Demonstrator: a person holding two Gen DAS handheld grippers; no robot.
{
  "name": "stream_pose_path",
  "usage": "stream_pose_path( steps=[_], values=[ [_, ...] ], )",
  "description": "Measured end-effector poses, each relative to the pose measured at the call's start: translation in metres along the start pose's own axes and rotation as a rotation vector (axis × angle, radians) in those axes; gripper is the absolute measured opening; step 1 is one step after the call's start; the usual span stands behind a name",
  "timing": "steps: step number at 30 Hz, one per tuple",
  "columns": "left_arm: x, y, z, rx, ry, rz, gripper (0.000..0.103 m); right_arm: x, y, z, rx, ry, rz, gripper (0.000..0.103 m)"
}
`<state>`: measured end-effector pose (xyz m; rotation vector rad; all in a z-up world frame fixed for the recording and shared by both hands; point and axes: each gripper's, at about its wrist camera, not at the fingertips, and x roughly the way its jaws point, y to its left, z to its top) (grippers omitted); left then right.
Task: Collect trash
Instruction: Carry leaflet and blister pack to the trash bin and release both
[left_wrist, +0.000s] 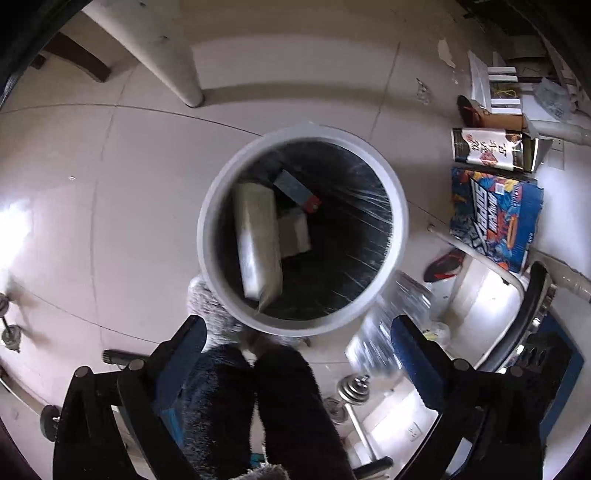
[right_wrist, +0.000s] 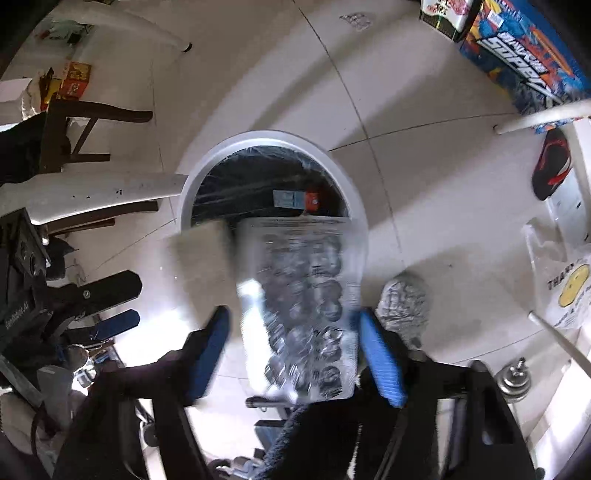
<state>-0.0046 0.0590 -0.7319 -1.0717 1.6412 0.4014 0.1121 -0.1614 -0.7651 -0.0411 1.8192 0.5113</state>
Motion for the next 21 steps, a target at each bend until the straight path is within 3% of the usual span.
stream_pose_path(
  steps=[2, 5, 8, 15, 21],
  values=[
    [-0.008, 0.000, -0.005, 0.014, -0.032, 0.050, 0.102, 0.002, 0.001, -0.001, -0.009, 0.002, 0.005, 0.098],
    [-0.025, -0.002, -0.020, 0.073, -0.106, 0.200, 0.102, -0.003, 0.007, -0.003, -0.032, -0.018, -0.048, 0.102],
    [-0.037, -0.005, -0.034, 0.126, -0.145, 0.296, 0.102, -0.009, 0.013, -0.007, -0.058, -0.037, -0.122, 0.102],
    [-0.065, -0.013, -0.068, 0.161, -0.167, 0.341, 0.102, -0.036, 0.024, -0.021, -0.093, -0.051, -0.210, 0.102],
    [-0.099, -0.030, -0.097, 0.181, -0.183, 0.338, 0.102, -0.078, 0.040, -0.045, -0.107, -0.081, -0.267, 0.102]
  ],
)
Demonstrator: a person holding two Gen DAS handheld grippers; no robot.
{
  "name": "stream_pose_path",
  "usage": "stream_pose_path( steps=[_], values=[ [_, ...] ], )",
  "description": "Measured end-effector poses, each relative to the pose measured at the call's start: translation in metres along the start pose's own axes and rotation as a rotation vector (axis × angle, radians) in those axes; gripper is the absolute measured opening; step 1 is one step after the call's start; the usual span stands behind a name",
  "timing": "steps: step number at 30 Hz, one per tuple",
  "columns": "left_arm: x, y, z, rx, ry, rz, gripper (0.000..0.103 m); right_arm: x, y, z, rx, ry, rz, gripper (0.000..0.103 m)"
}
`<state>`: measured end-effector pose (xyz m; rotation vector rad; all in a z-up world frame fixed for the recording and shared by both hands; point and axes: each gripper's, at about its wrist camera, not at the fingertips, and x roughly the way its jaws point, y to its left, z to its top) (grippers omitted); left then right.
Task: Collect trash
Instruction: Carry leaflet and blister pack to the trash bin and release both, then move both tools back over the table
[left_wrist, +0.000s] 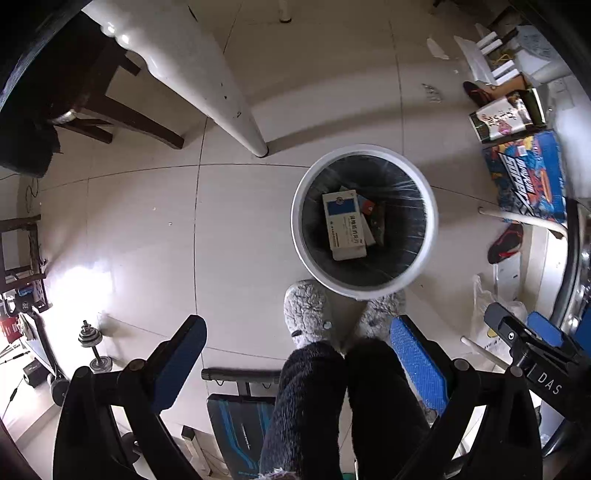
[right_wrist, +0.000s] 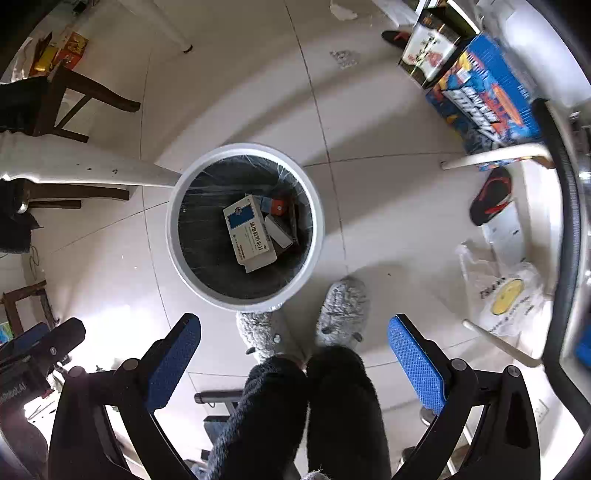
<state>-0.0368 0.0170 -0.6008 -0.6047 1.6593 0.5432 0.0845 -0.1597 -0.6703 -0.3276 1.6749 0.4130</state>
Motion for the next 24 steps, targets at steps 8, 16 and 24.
stream_pose_path(
  steps=[8, 16, 24],
  values=[
    [-0.073, -0.001, -0.028, 0.014, -0.026, -0.015, 0.102, -0.089, 0.005, -0.024, -0.001, -0.039, -0.011, 0.102],
    [-0.162, 0.012, -0.053, 0.038, -0.083, -0.029, 0.102, -0.198, 0.020, -0.051, -0.012, -0.073, 0.016, 0.102],
    [-0.253, 0.021, -0.047, 0.062, -0.219, -0.058, 0.102, -0.307, 0.039, -0.060, 0.017, -0.125, 0.085, 0.102]
  ],
)
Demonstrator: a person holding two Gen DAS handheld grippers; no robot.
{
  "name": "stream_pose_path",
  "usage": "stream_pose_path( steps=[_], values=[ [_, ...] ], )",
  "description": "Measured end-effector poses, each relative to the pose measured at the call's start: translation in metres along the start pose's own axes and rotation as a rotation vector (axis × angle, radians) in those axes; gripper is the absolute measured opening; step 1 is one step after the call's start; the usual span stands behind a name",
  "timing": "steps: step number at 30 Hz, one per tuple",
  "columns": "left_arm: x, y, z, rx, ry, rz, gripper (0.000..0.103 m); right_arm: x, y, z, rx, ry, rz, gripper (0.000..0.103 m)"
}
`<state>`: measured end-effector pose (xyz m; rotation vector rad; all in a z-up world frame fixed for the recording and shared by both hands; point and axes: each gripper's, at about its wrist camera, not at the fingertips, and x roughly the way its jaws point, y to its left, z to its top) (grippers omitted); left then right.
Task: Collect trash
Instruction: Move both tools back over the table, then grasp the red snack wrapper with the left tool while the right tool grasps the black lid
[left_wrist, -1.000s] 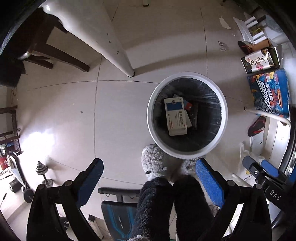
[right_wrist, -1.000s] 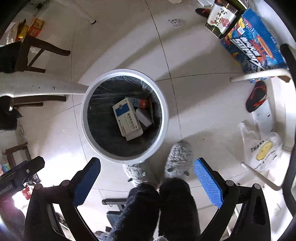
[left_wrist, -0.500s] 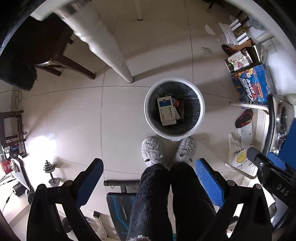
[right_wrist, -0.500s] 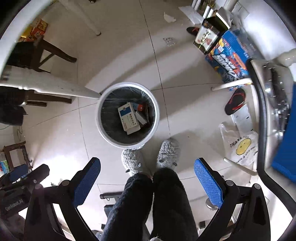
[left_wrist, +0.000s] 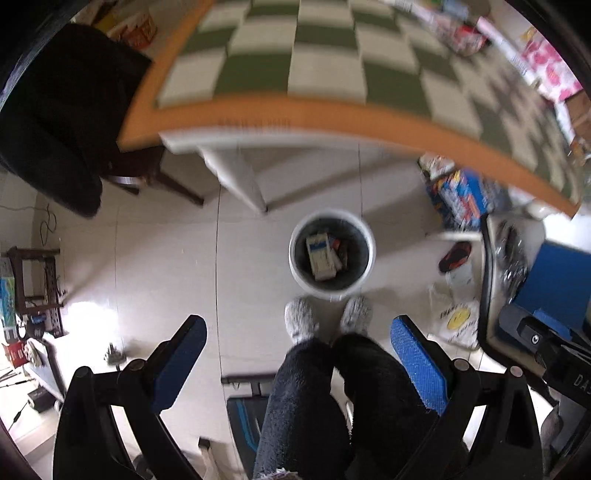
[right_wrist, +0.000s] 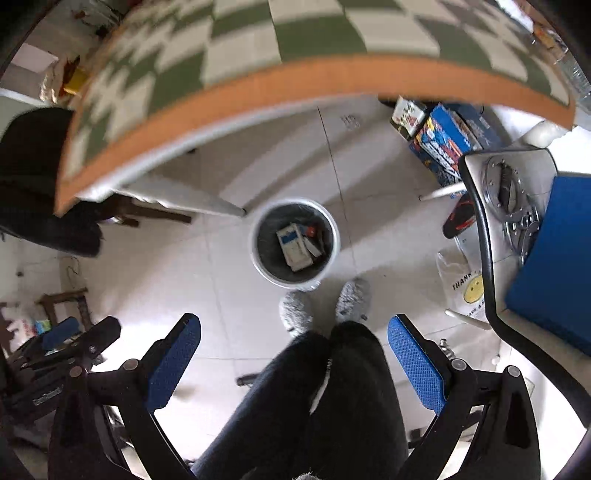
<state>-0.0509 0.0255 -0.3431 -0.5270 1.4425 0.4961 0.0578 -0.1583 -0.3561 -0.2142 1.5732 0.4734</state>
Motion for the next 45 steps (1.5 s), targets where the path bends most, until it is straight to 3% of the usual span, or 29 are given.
stream_pose_path(
  steps=[5, 12, 17, 24, 26, 30, 32, 33, 37, 41, 45],
  values=[
    [-0.041, -0.007, 0.045, -0.009, -0.130, 0.024, 0.103, -0.053, 0.012, 0.036, 0.047, -0.061, 0.045, 0.102],
    [-0.054, -0.019, 0.131, -0.047, -0.208, 0.094, 0.103, -0.099, -0.004, 0.139, 0.082, -0.159, 0.044, 0.102],
    [-0.042, -0.046, 0.200, -0.094, -0.159, 0.087, 0.103, -0.100, -0.035, 0.241, 0.105, -0.159, 0.021, 0.102],
    [0.009, -0.106, 0.307, -0.170, -0.012, -0.111, 0.102, -0.073, -0.089, 0.358, 0.142, -0.106, 0.020, 0.102],
    [0.030, -0.125, 0.334, -0.167, 0.030, -0.141, 0.089, -0.064, -0.105, 0.386, 0.157, -0.087, 0.020, 0.102],
    [0.063, -0.156, 0.369, -0.155, 0.089, -0.161, 0.077, -0.051, -0.133, 0.425, 0.174, -0.061, 0.017, 0.102],
    [0.068, -0.164, 0.377, -0.148, 0.088, -0.147, 0.055, -0.046, -0.143, 0.439, 0.171, -0.052, 0.011, 0.102],
    [0.068, -0.167, 0.379, -0.150, 0.078, -0.154, 0.052, -0.044, -0.147, 0.444, 0.166, -0.048, 0.010, 0.102],
    [0.055, -0.177, 0.385, -0.131, 0.027, -0.118, 0.006, -0.038, -0.156, 0.461, 0.150, -0.036, 0.013, 0.102],
    [0.037, -0.174, 0.385, -0.133, -0.024, -0.093, 0.001, -0.036, -0.156, 0.482, 0.131, -0.050, 0.030, 0.102],
    [0.013, -0.166, 0.384, -0.141, -0.099, -0.017, 0.000, -0.034, -0.139, 0.519, 0.089, -0.111, 0.031, 0.102]
  ],
)
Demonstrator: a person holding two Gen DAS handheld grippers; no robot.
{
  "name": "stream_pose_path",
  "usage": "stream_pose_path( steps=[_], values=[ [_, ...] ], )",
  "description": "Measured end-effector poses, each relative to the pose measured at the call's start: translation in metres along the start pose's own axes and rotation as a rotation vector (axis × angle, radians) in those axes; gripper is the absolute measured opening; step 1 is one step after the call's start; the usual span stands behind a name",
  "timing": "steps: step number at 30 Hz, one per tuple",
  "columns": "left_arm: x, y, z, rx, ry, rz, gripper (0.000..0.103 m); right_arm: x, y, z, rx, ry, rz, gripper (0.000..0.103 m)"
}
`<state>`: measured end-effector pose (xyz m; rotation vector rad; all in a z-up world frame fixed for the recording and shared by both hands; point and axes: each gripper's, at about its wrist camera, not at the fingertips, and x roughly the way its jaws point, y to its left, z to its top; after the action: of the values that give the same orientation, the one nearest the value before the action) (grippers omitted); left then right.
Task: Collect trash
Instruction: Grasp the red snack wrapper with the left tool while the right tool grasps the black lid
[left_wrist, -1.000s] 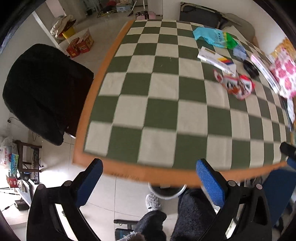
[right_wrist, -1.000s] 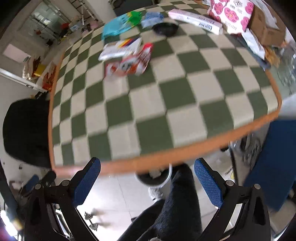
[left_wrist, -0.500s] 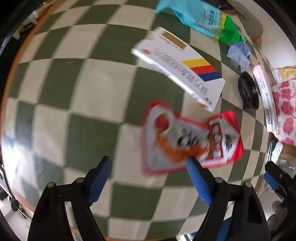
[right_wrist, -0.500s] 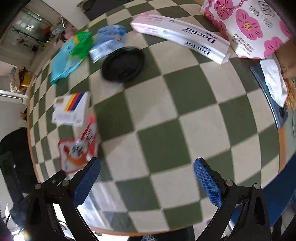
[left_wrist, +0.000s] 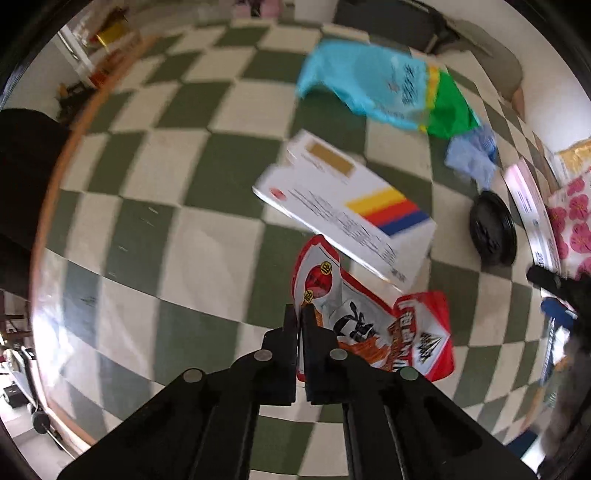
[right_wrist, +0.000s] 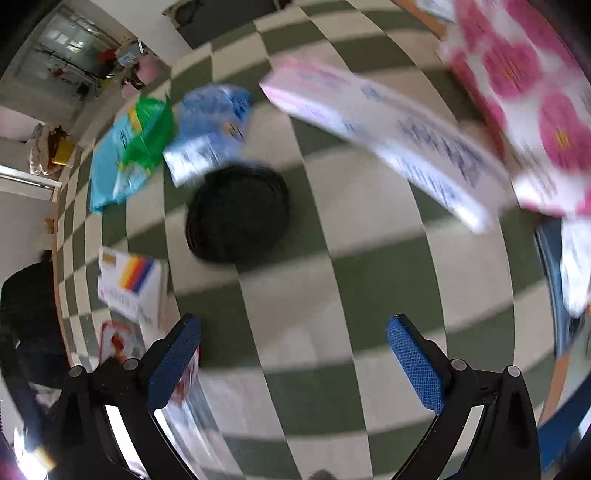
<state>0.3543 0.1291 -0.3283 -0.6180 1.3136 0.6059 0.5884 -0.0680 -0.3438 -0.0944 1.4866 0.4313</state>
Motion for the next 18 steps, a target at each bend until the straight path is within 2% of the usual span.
stream_pose_path(
  steps=[6, 9, 12, 14, 18],
  values=[
    [-0.016, 0.002, 0.004, 0.014, -0.064, 0.072, 0.000, 0.039, 0.038, 0.051, -0.075, -0.005, -0.079, 0.103],
    [-0.021, -0.001, -0.002, 0.023, -0.080, 0.084, 0.000, 0.056, 0.054, 0.062, -0.100, 0.010, -0.111, 0.103],
    [-0.024, -0.001, 0.001, 0.025, -0.092, 0.081, 0.000, 0.071, 0.066, 0.066, -0.124, 0.026, -0.169, 0.103],
    [-0.026, -0.007, 0.009, 0.035, -0.113, 0.077, 0.000, 0.072, 0.070, 0.063, -0.137, 0.007, -0.198, 0.092],
    [-0.045, -0.013, 0.008, 0.072, -0.164, 0.072, 0.000, 0.062, 0.073, 0.053, -0.147, -0.009, -0.169, 0.090]
  ],
)
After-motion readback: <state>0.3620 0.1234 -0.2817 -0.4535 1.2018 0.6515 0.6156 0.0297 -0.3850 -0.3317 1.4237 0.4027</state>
